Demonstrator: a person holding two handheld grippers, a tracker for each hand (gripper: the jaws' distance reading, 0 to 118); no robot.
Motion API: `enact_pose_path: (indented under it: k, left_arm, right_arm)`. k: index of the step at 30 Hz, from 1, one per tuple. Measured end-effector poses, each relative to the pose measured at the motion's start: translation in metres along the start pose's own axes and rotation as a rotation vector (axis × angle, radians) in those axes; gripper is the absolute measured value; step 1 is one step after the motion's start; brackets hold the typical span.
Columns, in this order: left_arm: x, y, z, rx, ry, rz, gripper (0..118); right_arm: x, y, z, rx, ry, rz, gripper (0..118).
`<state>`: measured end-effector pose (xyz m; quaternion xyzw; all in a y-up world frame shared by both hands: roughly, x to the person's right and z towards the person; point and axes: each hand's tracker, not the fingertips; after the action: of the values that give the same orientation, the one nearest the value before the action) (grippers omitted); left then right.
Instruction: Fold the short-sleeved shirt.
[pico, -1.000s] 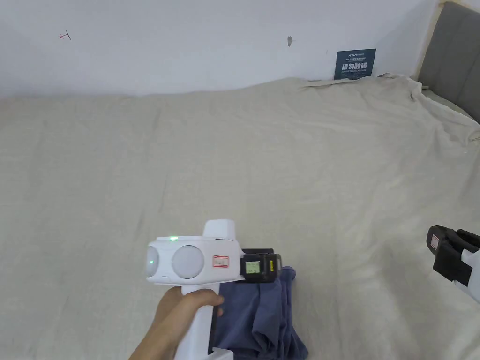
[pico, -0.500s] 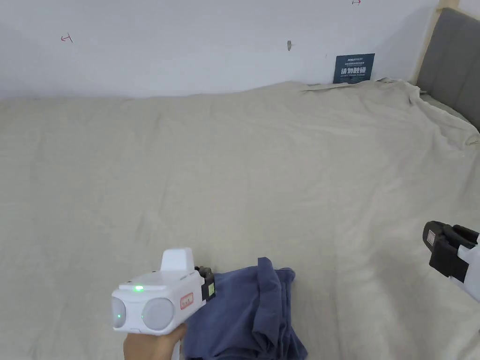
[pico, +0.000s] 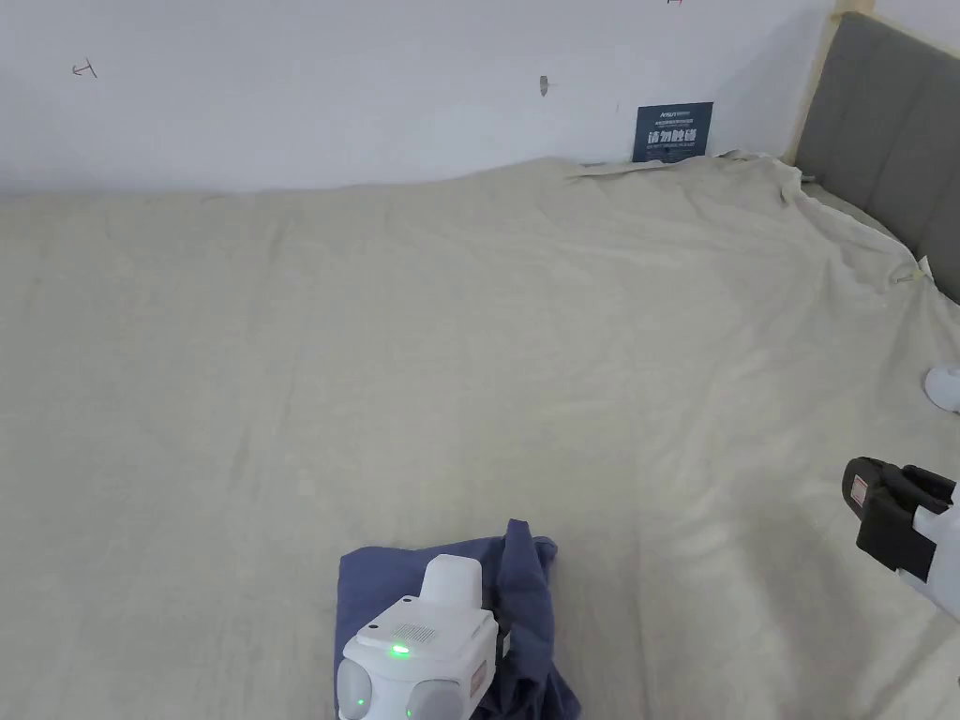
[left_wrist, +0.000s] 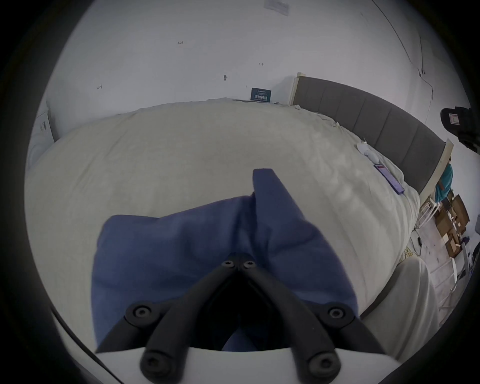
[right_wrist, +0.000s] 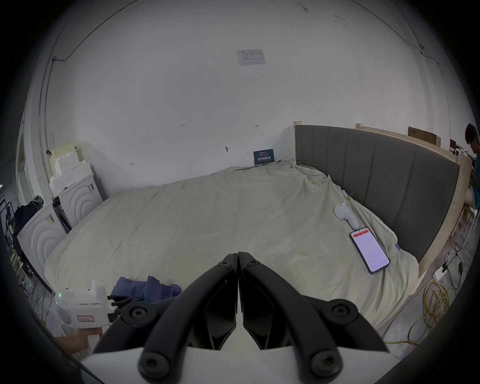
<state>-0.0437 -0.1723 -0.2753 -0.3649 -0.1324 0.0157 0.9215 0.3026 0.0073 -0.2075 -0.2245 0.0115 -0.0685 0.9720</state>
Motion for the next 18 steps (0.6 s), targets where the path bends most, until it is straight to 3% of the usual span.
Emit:
enact_pose_path:
  k: [18]
  left_arm:
    - [0.052,0.006,-0.007,0.001,-0.095,-0.075,0]
  right_arm:
    - [0.018,-0.004,0.007,0.0,-0.038,-0.028,0]
